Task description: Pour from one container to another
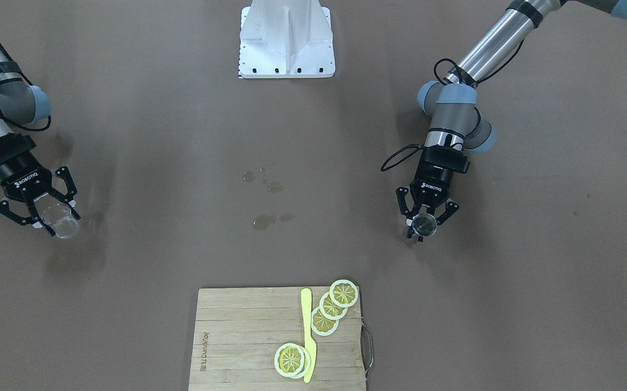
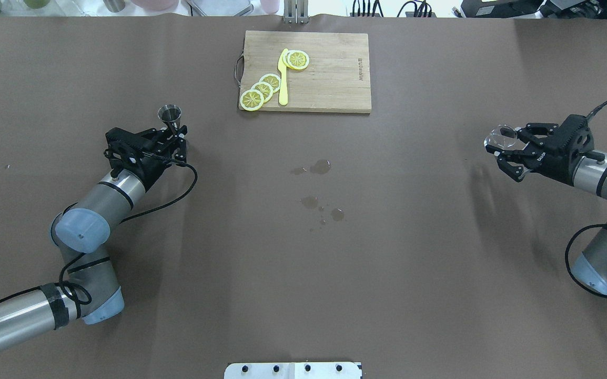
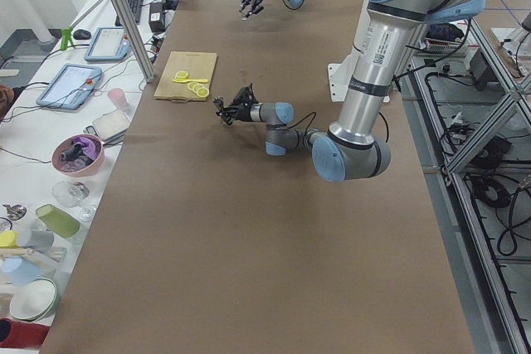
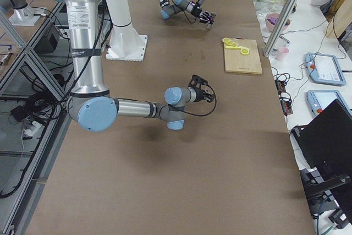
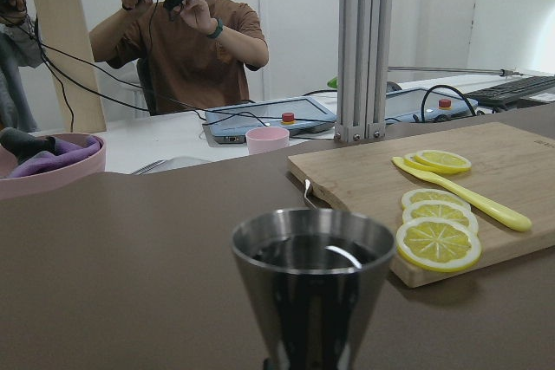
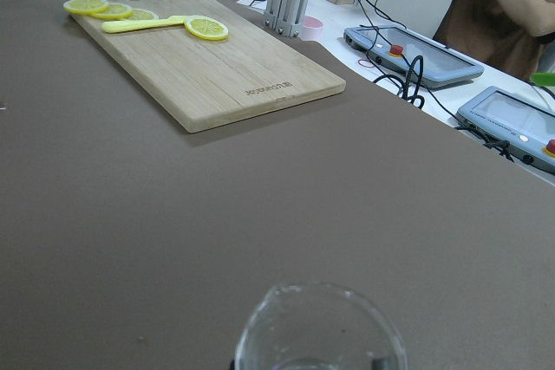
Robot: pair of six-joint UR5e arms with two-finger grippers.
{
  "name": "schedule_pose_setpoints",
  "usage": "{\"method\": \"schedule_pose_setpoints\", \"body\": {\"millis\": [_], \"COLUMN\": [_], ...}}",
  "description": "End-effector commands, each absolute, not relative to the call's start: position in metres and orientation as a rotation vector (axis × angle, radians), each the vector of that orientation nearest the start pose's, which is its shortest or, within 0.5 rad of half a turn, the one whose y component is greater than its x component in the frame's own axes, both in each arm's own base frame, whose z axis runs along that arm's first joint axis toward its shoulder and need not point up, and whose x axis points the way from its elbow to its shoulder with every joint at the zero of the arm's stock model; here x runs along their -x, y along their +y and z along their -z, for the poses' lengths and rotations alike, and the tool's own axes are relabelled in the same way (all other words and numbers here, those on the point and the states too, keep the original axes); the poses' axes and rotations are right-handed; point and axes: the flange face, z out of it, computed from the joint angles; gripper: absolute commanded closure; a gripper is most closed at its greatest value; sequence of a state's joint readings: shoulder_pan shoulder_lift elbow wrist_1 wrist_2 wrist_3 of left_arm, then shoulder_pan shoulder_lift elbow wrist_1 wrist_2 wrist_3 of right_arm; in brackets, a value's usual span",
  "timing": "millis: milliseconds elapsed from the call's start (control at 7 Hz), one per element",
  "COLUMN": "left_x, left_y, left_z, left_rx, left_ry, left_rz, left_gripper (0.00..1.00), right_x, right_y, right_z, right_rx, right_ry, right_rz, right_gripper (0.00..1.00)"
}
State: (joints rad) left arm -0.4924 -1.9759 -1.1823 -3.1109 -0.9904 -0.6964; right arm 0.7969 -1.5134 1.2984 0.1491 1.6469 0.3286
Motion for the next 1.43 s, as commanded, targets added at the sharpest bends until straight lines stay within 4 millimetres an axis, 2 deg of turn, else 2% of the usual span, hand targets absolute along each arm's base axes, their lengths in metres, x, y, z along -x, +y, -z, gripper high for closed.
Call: {"method": "schedule_pose_setpoints", "body": {"millis": [0,286,857,1000,1286], "left_x": [-0.479,-0.479,-0.479,-0.479,-0.479], "left_y": [-0.470,-0.470,-0.470,-0.470,-0.470], "left_z": [-0.448,-0.448,-0.448,-0.448,-0.448], "left_rx": [-1.294,-1.294,-1.294,-1.293,-1.293], "left_ry": [0.873,0.873,0.873,0.874,0.875], "left_rz": [0.150,0.150,0.150,0.149,0.148], "left_gripper": [0.87,0.83,0.75,0.68,0.62], "right_x": [0.267,0.263,0.270,0.271,0.271], "right_y": [-0.434,-0.417,-0.413,-0.412,-0.412], "right_z": [-0.589,-0.600,-0.606,-0.606,-0.606], "right_rx": [-1.225,-1.203,-1.182,-1.181,-1.181], "right_ry": [-0.926,-0.974,-0.990,-0.992,-0.992], "right_rz": [0.357,0.334,0.338,0.341,0.341], "right_gripper": [1.00,1.00,1.00,1.00,1.00]}}
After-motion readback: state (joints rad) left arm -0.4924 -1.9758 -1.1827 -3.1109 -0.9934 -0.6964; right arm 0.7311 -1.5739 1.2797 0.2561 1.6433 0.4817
